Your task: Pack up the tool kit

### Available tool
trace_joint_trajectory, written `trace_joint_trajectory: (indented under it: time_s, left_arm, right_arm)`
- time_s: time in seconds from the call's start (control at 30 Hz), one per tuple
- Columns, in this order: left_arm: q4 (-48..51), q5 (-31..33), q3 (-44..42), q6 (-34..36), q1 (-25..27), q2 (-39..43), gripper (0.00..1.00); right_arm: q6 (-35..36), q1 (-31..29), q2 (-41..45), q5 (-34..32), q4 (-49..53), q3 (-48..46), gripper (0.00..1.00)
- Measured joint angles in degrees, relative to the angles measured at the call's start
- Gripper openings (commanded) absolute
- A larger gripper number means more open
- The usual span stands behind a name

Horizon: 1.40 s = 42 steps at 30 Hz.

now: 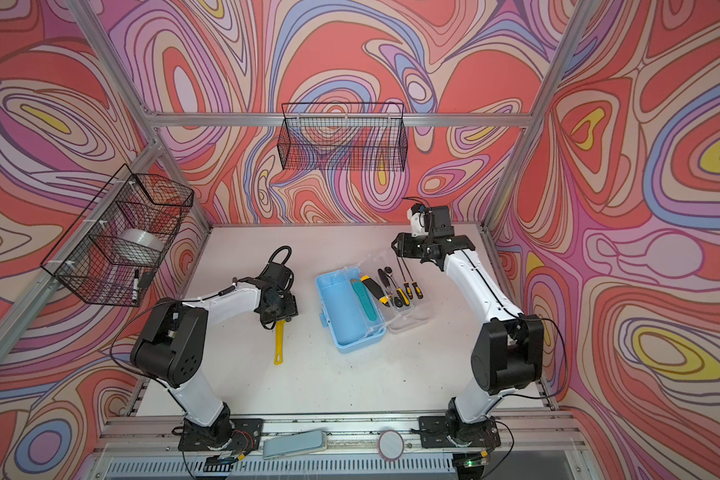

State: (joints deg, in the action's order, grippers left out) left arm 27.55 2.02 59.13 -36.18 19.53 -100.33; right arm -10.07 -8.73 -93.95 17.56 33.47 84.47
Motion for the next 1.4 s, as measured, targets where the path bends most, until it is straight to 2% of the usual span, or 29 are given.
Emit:
trace_joint_trajectory:
  time_s: [0.23,0.37,0.5,0.63,0.83,1.03,1.4]
  left_arm:
    - [-0.3,1.3,1.3,0.2,0.0,-1.4,0.63]
    - [-0.5,1.4,1.3,0.6,0.0,-1.5,0.5]
    - [-0.7,1.8,1.2,0.5,0.0,-1.5,0.31]
    - [-1.8,2.2,0.6,0.6,0.0,-0.8,0.28]
    - [-2.9,2.2,0.0,0.9,0.0,-0.5,0.23]
    - [-4.0,2.1,-0.9,1.7,0.0,0.0,0.16]
    - [-4.9,1.0,-2.1,3.1,-0.1,1.1,0.06]
  right_arm:
    - [0.4,0.2,0.2,-0.1,0.5,-0.9,0.56]
    - [1.1,0.3,0.9,-0.8,0.4,-1.3,0.57]
    - [1.9,1.1,2.6,-3.0,0.0,-2.8,0.58]
    - [2.7,3.4,4.4,-5.1,-2.8,-6.8,0.61]
    - [2.8,11.3,4.5,-1.7,-6.3,-11.8,0.64]
    - [2.5,11.1,4.4,4.0,-9.9,-15.6,0.64]
    - [2.5,11.0,3.5,9.6,-11.3,-21.2,0.61]
